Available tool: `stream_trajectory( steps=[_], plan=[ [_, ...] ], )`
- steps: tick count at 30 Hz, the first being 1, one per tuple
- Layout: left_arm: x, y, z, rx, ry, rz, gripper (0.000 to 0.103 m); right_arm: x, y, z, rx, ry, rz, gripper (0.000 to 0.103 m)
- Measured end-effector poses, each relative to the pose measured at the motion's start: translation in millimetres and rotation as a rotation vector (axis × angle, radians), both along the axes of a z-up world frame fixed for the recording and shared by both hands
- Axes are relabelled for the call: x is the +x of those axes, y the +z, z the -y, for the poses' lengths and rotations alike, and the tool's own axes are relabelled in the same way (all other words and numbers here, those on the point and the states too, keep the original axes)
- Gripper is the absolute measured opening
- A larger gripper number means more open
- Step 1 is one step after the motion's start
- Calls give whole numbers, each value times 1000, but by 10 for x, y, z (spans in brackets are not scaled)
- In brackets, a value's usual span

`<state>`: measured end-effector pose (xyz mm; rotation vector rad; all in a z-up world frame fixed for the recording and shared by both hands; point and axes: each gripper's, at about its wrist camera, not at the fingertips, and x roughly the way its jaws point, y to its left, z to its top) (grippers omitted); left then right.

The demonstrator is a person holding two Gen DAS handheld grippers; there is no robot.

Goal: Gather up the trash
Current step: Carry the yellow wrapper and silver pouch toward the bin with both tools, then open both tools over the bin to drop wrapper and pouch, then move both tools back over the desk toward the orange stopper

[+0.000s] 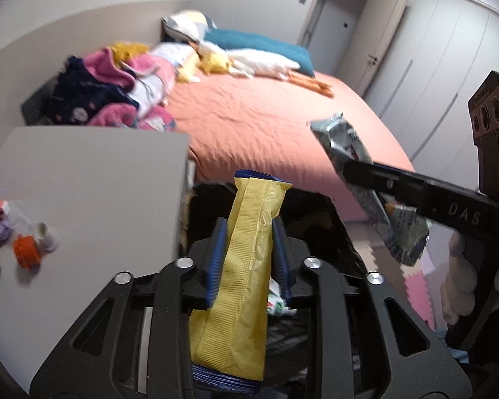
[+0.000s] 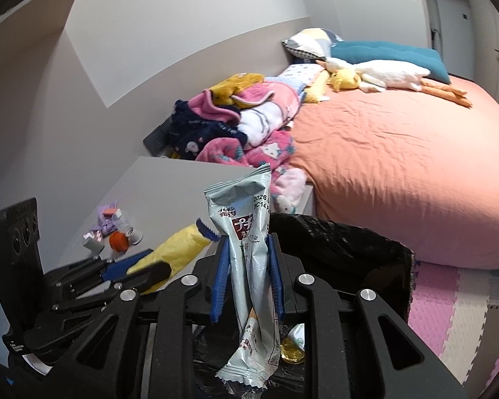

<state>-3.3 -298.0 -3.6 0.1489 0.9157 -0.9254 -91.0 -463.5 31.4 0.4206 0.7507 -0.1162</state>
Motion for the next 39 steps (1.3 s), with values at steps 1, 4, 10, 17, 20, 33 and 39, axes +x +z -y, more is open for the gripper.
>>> stream_trajectory(
  steps=[1,4,10,17,20,33,39],
  plan=[
    [11,-12,17,12,5,-20,85,-26,4,41,7,-21,3,48],
    [22,-26,62,42,44,-37,96,-161,57,167,-31,-173,41,96],
    [30,-38,54,60,59,-25,96,-185,10,358,-15,-240,15,100],
    [56,-48,-20,73,80,-9,96,-93,-49,333,2,-221,1,100],
    [78,-43,-71,76,94,-5,96,-30,-54,253,-11,-199,-1,100],
    [208,-108,-573,97,217,18,96,276,-86,-200,-55,-89,3,100],
    [278,-157,-879,102,296,22,96,451,-106,-431,-68,-36,-1,100]
  ],
)
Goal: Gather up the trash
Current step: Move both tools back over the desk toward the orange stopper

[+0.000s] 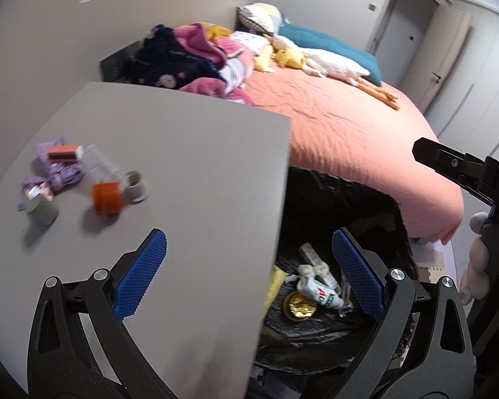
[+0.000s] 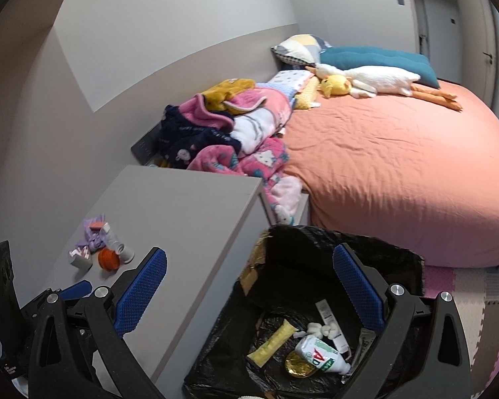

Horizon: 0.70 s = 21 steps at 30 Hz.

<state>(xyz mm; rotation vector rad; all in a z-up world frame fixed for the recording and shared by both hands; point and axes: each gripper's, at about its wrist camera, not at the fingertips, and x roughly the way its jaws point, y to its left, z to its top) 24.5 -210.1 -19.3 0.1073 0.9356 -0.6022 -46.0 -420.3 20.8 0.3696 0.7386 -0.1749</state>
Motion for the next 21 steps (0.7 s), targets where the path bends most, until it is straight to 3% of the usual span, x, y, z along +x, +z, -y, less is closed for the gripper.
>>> stream_trajectory(
  steps=[9,21],
  plan=[
    [173,-104,-461,23,127,1,96,294,-90,-408,-10,92,-27,100],
    [500,-285,-811,52,205,8,96,672,-258,-812,-21,160,-41,100]
  ],
)
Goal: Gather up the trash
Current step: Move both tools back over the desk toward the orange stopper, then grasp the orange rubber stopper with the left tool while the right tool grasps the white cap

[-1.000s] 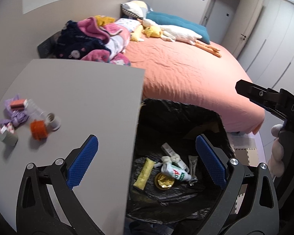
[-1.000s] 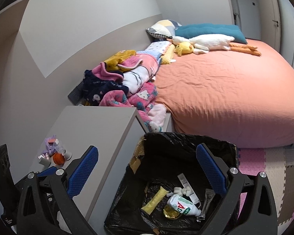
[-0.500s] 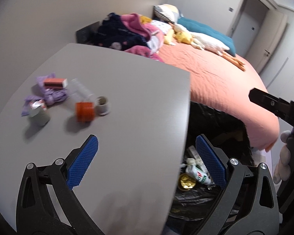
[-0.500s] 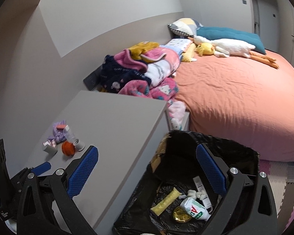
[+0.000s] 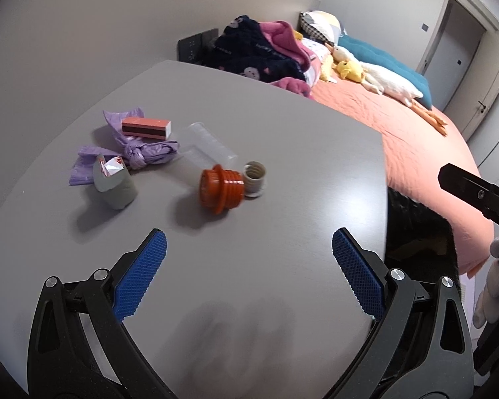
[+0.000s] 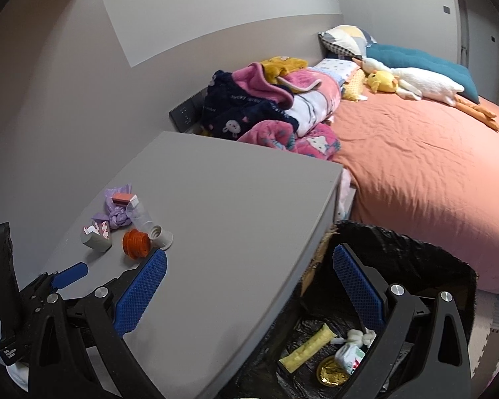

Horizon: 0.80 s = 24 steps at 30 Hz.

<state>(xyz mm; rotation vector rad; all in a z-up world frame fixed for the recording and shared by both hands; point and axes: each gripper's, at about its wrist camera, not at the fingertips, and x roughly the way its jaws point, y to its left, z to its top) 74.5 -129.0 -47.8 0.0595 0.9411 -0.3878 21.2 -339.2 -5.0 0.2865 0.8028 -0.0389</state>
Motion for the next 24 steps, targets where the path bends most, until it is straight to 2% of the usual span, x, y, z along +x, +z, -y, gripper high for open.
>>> stream_trajectory(
  steps=[12,16,19,24],
  plan=[
    [373,-274,-41,56,22,-5,96,356,-229,-224,-4,31,-45,100],
    [491,-336,-55,50,18,-15,87,456,-287,-295,-11,45,-53,100],
    [562,-372,-54,57,14,-19,85,553,-322,-360,-15,58,-62,100],
    [645,-422,-44,43,-14,-34,73,657,-360,-442,-20,70,-71,100]
  ],
)
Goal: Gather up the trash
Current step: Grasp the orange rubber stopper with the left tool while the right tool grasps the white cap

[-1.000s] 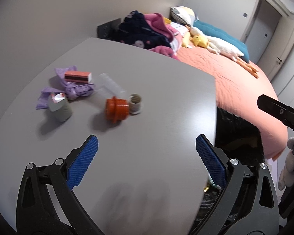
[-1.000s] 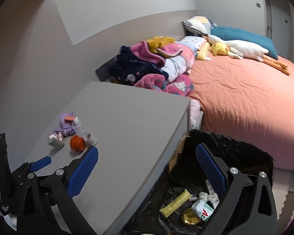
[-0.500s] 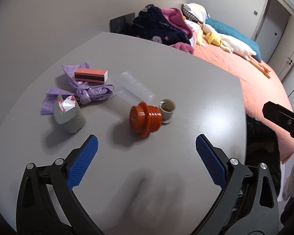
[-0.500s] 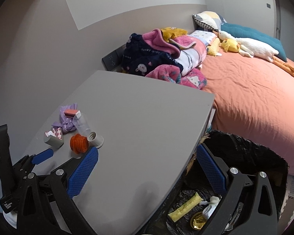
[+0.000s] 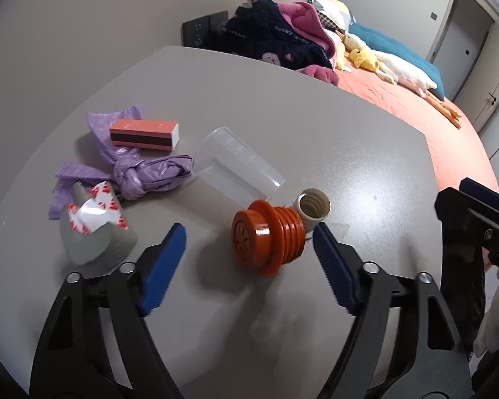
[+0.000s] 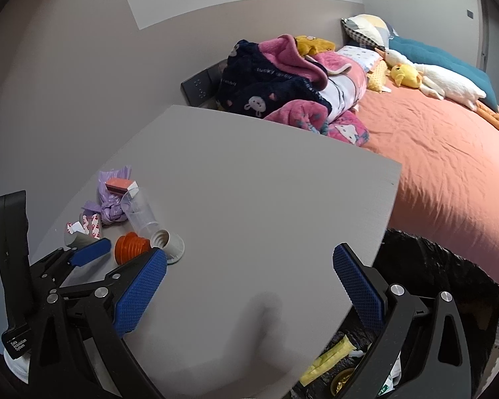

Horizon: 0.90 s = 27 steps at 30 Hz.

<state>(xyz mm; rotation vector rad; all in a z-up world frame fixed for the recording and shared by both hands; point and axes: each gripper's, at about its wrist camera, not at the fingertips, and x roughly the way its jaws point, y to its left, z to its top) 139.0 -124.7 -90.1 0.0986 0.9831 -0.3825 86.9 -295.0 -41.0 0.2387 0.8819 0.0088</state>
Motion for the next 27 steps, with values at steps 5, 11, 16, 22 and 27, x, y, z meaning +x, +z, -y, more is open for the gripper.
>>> stream_trajectory(
  steps=[5,11,16,22,27],
  plan=[
    [39,-40,13,-2,-24,-9,59,95,-39,-81,-5,16,-11,100],
    [9,-44,-46,-10,-28,-14,42,165,-100,-222,-13,45,-26,100],
    [-63,-39,-186,-11,-6,-16,42,233,-165,-407,-31,93,-39,100],
    [-157,-15,-365,-16,24,-18,42,318,-279,-622,-69,129,-51,100],
    [-202,-8,-438,-18,33,-19,42,393,-351,-771,-121,151,-42,93]
  ],
)
